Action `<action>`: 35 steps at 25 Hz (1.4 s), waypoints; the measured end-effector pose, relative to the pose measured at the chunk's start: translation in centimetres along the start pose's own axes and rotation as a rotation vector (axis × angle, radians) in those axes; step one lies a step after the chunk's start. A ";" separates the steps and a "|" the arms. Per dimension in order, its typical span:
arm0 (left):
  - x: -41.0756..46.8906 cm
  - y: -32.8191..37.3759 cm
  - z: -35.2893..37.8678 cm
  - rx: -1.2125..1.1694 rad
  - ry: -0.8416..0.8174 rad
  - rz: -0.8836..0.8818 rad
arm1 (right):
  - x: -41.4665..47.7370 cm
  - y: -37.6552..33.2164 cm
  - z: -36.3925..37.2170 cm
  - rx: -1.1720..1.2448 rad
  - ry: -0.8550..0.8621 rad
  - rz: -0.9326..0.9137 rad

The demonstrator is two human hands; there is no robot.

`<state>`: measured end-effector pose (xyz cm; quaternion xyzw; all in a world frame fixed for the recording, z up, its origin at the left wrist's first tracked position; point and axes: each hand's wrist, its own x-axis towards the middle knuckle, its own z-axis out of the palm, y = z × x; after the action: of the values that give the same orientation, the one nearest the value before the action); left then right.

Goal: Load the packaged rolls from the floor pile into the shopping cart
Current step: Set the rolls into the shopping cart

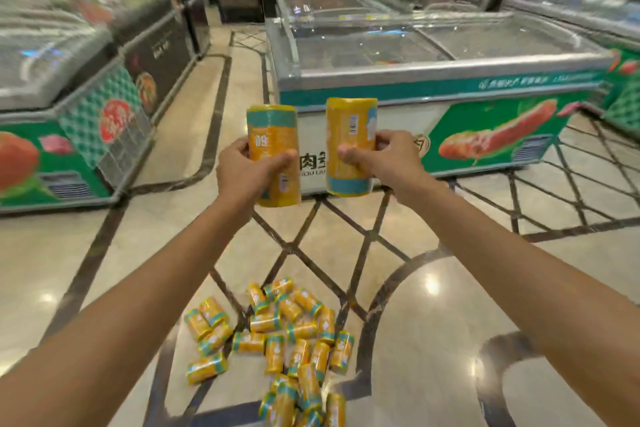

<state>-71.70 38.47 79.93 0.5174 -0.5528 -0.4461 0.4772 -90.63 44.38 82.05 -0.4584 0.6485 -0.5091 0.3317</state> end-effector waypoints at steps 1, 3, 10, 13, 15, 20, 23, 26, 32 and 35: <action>0.1 2.1 -1.0 -0.045 0.004 0.028 | 0.2 -2.1 0.3 0.004 -0.016 -0.035; 0.1 5.3 -3.2 -0.093 0.027 0.084 | 0.6 -5.7 1.4 0.022 -0.068 -0.096; -1.4 10.5 -12.8 -0.094 0.249 0.143 | 1.5 -12.9 9.8 0.117 -0.361 -0.248; -3.9 10.6 -18.1 -0.058 0.432 0.135 | 0.1 -15.2 14.9 0.159 -0.534 -0.323; -6.6 10.3 -21.5 -0.039 0.557 0.110 | -1.6 -16.1 18.2 0.200 -0.670 -0.353; -16.1 9.4 -28.9 -0.021 0.901 0.011 | -7.6 -18.0 26.7 0.234 -1.030 -0.364; -23.2 8.4 -32.3 -0.005 1.107 0.000 | -13.8 -18.9 31.5 0.283 -1.223 -0.330; -29.0 7.7 -35.4 0.009 1.264 -0.005 | -19.9 -19.5 35.7 0.277 -1.361 -0.350; -38.4 6.3 -42.6 0.080 1.517 0.019 | -33.0 -21.9 45.1 0.246 -1.646 -0.394; -42.8 5.7 -47.1 0.099 1.600 0.014 | -39.4 -23.3 49.9 0.261 -1.758 -0.411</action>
<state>-25.57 81.60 89.61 0.6976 -0.0653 0.0882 0.7080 -25.68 61.86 90.07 -0.7466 0.0049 -0.0945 0.6585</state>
